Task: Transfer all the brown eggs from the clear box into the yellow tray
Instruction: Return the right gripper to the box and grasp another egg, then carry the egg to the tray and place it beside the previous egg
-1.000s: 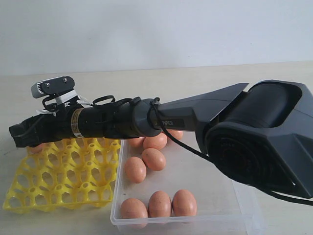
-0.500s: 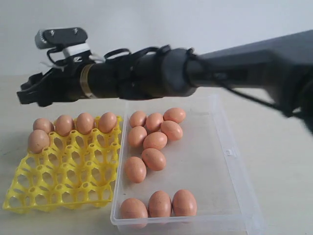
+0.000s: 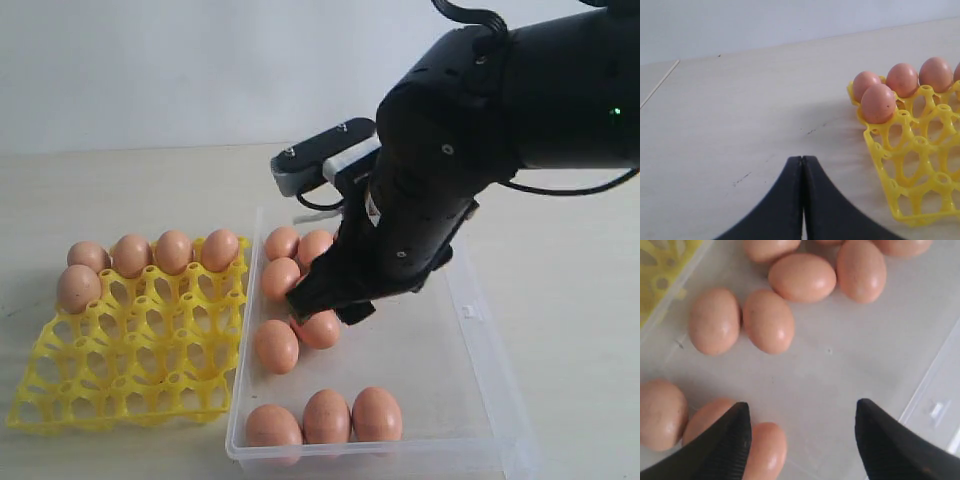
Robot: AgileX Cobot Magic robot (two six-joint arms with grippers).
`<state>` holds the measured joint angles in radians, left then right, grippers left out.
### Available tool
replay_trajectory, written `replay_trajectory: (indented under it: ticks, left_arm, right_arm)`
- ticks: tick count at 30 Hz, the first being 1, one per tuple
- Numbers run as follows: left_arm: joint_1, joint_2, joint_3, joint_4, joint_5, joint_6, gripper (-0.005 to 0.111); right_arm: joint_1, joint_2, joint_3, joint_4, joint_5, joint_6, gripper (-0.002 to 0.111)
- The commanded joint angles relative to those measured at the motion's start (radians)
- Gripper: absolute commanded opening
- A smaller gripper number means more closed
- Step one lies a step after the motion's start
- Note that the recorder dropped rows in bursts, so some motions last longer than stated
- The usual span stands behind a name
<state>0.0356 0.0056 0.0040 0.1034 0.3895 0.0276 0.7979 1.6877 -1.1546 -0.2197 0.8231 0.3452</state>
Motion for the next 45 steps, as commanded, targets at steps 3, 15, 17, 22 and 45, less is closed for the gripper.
replay_trajectory:
  ticks: [3, 15, 17, 22, 45]
  left_arm:
    - [-0.008, -0.006, -0.004, -0.002, -0.009, -0.004, 0.000]
    - [-0.008, -0.006, -0.004, -0.002, -0.009, -0.004, 0.000]
    - [-0.008, -0.006, -0.004, -0.002, -0.009, -0.004, 0.000]
    - [-0.008, -0.006, -0.004, -0.002, -0.009, -0.004, 0.000]
    - [-0.008, -0.006, -0.004, -0.002, -0.009, -0.004, 0.000]
  right_arm:
    - [-0.010, -0.016, 0.116, 0.054, -0.037, 0.105, 0.059]
    - [-0.010, 0.023, 0.212, 0.245, -0.227, 0.066, 0.059]
    - [-0.010, 0.039, 0.212, 0.220, -0.232, 0.068, 0.059]
    - [-0.010, 0.074, 0.212, 0.177, -0.232, 0.123, 0.059]
    - [-0.007, 0.021, 0.210, 0.185, -0.466, -0.046, 0.000]
